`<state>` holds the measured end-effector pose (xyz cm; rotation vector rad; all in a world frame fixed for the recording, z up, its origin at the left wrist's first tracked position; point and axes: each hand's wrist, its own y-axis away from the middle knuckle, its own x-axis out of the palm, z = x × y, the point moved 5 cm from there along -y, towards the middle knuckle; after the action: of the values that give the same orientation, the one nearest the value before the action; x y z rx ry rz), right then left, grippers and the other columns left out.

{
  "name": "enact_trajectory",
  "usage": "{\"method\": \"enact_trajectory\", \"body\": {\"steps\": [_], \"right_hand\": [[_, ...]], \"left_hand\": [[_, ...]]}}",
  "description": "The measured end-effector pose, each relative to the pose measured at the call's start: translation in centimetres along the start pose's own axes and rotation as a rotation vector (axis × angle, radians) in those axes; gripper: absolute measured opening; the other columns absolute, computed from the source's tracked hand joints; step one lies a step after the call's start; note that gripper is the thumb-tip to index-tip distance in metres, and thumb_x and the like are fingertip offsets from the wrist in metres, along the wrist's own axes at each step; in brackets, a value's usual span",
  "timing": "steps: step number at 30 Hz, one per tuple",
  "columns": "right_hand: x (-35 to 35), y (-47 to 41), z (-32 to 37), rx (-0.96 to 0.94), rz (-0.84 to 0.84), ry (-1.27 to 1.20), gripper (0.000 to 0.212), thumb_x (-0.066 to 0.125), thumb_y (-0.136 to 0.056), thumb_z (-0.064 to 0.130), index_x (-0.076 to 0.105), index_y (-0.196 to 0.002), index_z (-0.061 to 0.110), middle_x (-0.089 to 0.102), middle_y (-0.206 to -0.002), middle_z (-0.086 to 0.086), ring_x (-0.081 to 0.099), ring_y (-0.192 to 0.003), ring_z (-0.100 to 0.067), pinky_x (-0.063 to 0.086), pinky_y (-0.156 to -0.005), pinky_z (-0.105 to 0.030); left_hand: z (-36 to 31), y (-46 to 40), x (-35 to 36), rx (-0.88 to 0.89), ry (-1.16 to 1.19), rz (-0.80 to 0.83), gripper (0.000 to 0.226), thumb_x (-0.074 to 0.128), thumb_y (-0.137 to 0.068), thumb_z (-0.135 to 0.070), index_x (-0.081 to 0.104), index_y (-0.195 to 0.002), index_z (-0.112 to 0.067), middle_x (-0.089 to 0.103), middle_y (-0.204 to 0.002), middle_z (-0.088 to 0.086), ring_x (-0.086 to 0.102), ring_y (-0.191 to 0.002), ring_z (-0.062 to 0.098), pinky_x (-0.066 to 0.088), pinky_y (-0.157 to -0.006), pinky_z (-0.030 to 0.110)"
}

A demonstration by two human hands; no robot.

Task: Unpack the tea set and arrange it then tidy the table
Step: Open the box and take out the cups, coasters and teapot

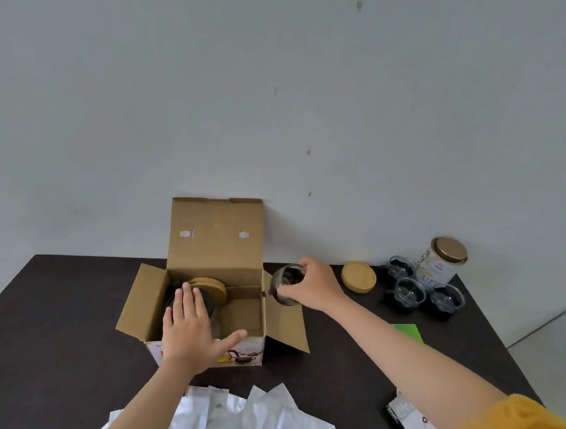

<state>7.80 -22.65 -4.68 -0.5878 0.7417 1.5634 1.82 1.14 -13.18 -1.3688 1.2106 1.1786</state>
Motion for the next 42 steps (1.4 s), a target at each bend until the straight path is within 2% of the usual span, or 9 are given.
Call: {"method": "enact_trajectory", "body": {"steps": [4,6,8,9,12,18,26,32,42], "right_hand": [[-3.6,1.2,-7.5,0.142,-0.011,0.056,0.040,0.075,-0.054,0.037,0.057,-0.081,0.014,0.058,-0.092,-0.006,0.056,-0.076,-0.018,0.042,-0.055,-0.025],[-5.5,2.0,-11.5,0.233,-0.019,0.118,0.048,0.072,-0.053,0.039,0.060,-0.091,0.013,0.050,-0.107,-0.010,0.056,-0.092,-0.024,0.050,-0.070,-0.030],[-7.5,2.8,-15.3,0.325,-0.033,0.192,0.062,0.073,-0.057,0.039,0.059,-0.111,0.012,0.042,-0.119,-0.012,0.051,-0.110,-0.031,0.050,-0.088,-0.035],[-8.6,3.1,-17.1,0.366,-0.045,0.216,0.066,0.074,-0.059,0.039,0.058,-0.117,0.012,0.040,-0.123,-0.014,0.049,-0.115,-0.033,0.049,-0.091,-0.036],[-11.4,3.7,-21.8,0.475,-0.094,0.277,0.065,0.076,-0.063,0.039,0.057,-0.118,0.010,0.039,-0.130,-0.018,0.045,-0.119,-0.039,0.049,-0.089,-0.037],[-14.6,4.5,-28.0,0.619,-0.207,0.270,0.069,0.080,-0.071,0.036,0.051,-0.126,0.006,0.035,-0.132,-0.019,0.040,-0.120,-0.038,0.046,-0.085,-0.039],[-14.4,4.1,-31.5,0.722,-0.247,0.150,0.071,0.083,-0.071,0.033,0.050,-0.125,0.002,0.033,-0.136,-0.023,0.036,-0.124,-0.042,0.045,-0.091,-0.046],[-13.3,3.3,-31.8,0.772,-0.252,0.086,0.071,0.080,-0.074,0.043,0.051,-0.124,0.002,0.034,-0.136,-0.023,0.039,-0.123,-0.042,0.045,-0.091,-0.044],[-11.9,2.1,-30.4,0.682,-0.202,0.113,0.073,0.078,-0.073,0.051,0.050,-0.122,0.005,0.039,-0.135,-0.021,0.043,-0.123,-0.039,0.045,-0.093,-0.044]], "left_hand": [[0.0,-0.2,0.4,0.003,-0.025,0.000,0.125,0.015,-0.065,-0.094,0.033,-0.143,0.002,0.028,-0.152,0.021,0.026,-0.140,0.039,0.030,-0.109,0.052],[0.0,-0.3,0.6,0.002,-0.025,0.002,0.122,0.016,-0.067,-0.092,0.034,-0.143,0.002,0.028,-0.152,0.021,0.026,-0.140,0.039,0.030,-0.109,0.053],[0.1,-0.4,0.7,-0.006,-0.028,-0.001,0.121,0.015,-0.068,-0.091,0.034,-0.142,0.003,0.029,-0.151,0.022,0.027,-0.140,0.039,0.031,-0.109,0.054],[0.0,-0.4,0.6,-0.009,-0.034,-0.002,0.121,0.015,-0.068,-0.091,0.033,-0.142,0.003,0.029,-0.151,0.022,0.027,-0.140,0.039,0.031,-0.109,0.053],[-0.1,-0.3,0.5,-0.018,-0.057,-0.013,0.120,0.011,-0.069,-0.090,0.032,-0.143,0.002,0.029,-0.151,0.022,0.027,-0.140,0.038,0.030,-0.109,0.052],[-0.2,-0.2,0.3,-0.030,-0.079,-0.019,0.120,0.010,-0.069,-0.089,0.033,-0.143,0.002,0.030,-0.151,0.021,0.027,-0.140,0.037,0.029,-0.109,0.052],[-0.1,-0.3,0.4,-0.037,-0.075,0.007,0.117,0.015,-0.070,-0.088,0.033,-0.143,0.002,0.028,-0.152,0.020,0.025,-0.141,0.037,0.029,-0.109,0.054],[-0.1,-0.2,0.4,-0.043,-0.083,0.012,0.117,0.013,-0.070,-0.088,0.032,-0.143,0.001,0.028,-0.152,0.020,0.024,-0.141,0.036,0.029,-0.109,0.054],[-0.3,-0.1,0.1,-0.042,-0.098,0.007,0.116,0.013,-0.071,-0.087,0.035,-0.141,0.002,0.031,-0.150,0.021,0.028,-0.139,0.038,0.032,-0.107,0.054]]}}
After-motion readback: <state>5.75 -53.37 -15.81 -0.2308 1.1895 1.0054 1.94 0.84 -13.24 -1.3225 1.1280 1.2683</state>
